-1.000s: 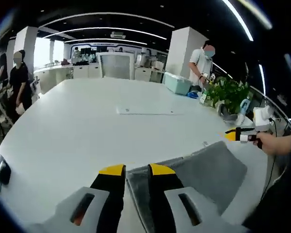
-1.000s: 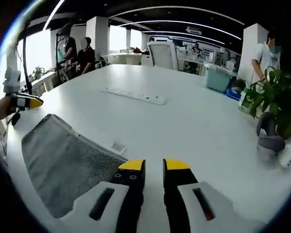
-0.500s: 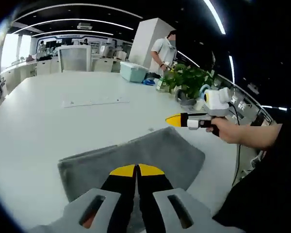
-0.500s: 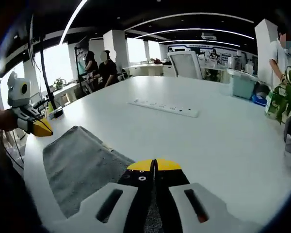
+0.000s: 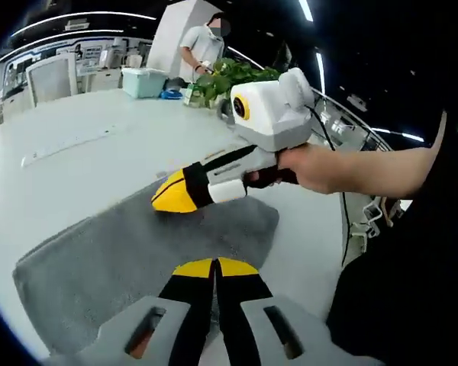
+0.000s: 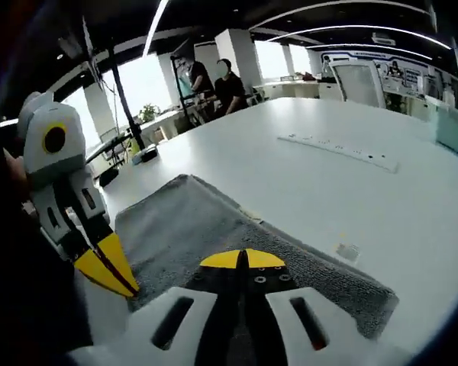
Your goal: Fold the towel on the table until its edges align and the towel forms a compact rectangular stack.
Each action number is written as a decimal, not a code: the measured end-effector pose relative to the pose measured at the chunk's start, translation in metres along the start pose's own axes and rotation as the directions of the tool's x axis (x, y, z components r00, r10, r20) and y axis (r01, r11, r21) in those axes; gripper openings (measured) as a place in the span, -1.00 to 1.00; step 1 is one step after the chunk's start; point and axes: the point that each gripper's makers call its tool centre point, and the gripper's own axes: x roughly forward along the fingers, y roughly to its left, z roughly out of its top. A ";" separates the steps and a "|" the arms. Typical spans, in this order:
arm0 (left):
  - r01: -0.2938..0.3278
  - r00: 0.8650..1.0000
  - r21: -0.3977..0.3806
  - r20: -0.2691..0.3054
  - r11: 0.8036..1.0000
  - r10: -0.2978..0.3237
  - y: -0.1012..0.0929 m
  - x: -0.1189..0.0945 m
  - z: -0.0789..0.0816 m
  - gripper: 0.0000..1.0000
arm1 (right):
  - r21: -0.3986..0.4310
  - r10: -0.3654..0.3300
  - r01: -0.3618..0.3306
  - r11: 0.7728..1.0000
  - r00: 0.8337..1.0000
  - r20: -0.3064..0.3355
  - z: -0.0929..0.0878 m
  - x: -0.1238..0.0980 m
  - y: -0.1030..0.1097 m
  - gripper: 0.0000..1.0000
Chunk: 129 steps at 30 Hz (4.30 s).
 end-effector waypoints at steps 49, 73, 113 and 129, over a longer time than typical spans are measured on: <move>0.020 0.949 0.290 -0.305 0.957 0.073 -0.009 0.007 -0.063 -0.98 | -0.161 -0.067 0.048 0.986 0.991 -0.117 -0.031 -0.002 0.001 -1.00; -0.112 0.934 0.397 -0.272 0.911 0.233 0.004 -0.014 -0.075 -0.98 | -0.226 -0.157 0.130 0.965 0.982 -0.104 -0.048 -0.022 0.009 -1.00; -0.199 0.955 0.151 -0.192 0.968 0.227 0.016 -0.032 -0.089 -0.98 | 0.098 -0.155 0.158 0.983 0.987 -0.037 -0.061 -0.045 0.029 -1.00; -0.003 1.000 0.153 -0.015 0.988 0.005 -0.045 -0.020 -0.044 -0.98 | -0.101 -0.184 0.175 0.979 0.979 -0.086 -0.042 -0.067 0.040 -1.00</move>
